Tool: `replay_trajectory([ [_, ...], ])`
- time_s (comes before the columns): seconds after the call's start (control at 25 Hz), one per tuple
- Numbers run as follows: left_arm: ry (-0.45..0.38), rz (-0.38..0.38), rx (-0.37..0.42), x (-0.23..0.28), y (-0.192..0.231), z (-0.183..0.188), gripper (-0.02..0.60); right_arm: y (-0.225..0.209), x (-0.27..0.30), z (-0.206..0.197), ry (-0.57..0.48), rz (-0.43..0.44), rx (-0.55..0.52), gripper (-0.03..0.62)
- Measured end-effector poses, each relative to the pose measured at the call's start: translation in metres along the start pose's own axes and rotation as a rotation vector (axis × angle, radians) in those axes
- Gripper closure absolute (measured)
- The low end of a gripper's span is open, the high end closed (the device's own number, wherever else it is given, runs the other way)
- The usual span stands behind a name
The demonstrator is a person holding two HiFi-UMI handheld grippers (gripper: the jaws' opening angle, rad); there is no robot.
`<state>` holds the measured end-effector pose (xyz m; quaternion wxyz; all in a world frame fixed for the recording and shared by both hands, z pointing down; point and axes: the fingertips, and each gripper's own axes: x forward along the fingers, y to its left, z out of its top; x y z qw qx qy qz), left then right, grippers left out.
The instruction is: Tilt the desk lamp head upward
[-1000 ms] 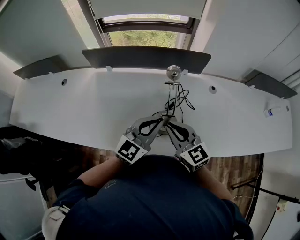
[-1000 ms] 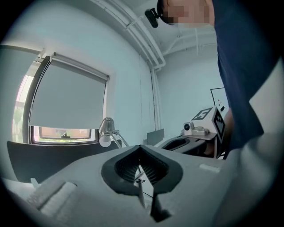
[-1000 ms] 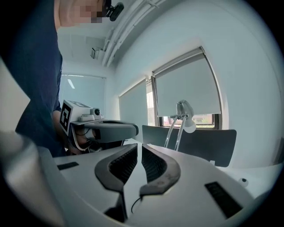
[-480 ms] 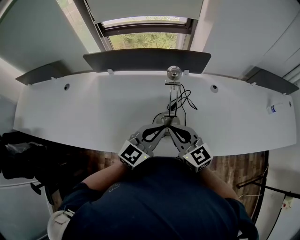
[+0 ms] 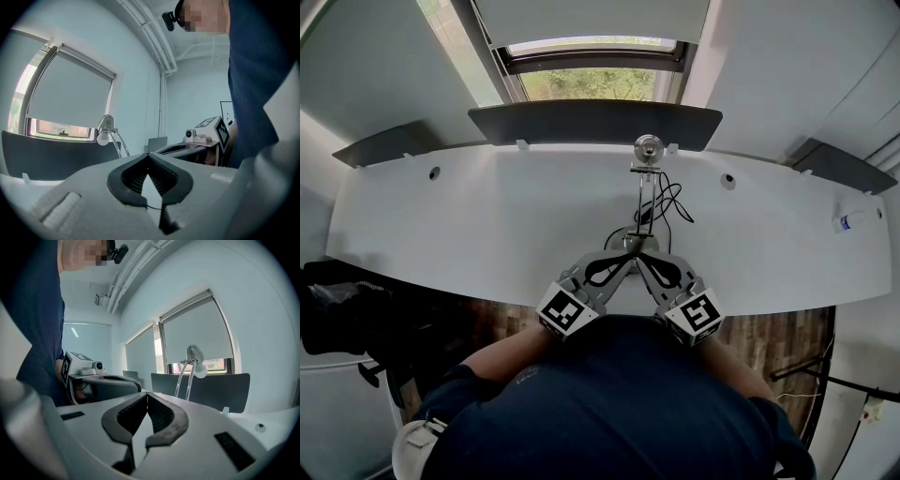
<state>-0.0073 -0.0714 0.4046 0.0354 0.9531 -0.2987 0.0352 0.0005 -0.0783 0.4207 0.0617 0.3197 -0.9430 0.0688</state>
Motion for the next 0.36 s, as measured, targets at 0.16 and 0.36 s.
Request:
replay_trajectory([
  [0.16,0.011,-0.003,0.011,0.0002,0.0022,-0.0029,0.575,-0.0007,0.0007,0.0005,0.000,0.003,0.000,0.582],
  [0.36,-0.013,0.011,-0.002,0.0001,0.0055,0.0065,0.575,-0.0010,0.0020,0.0020,0.001,0.004,0.003,0.582],
])
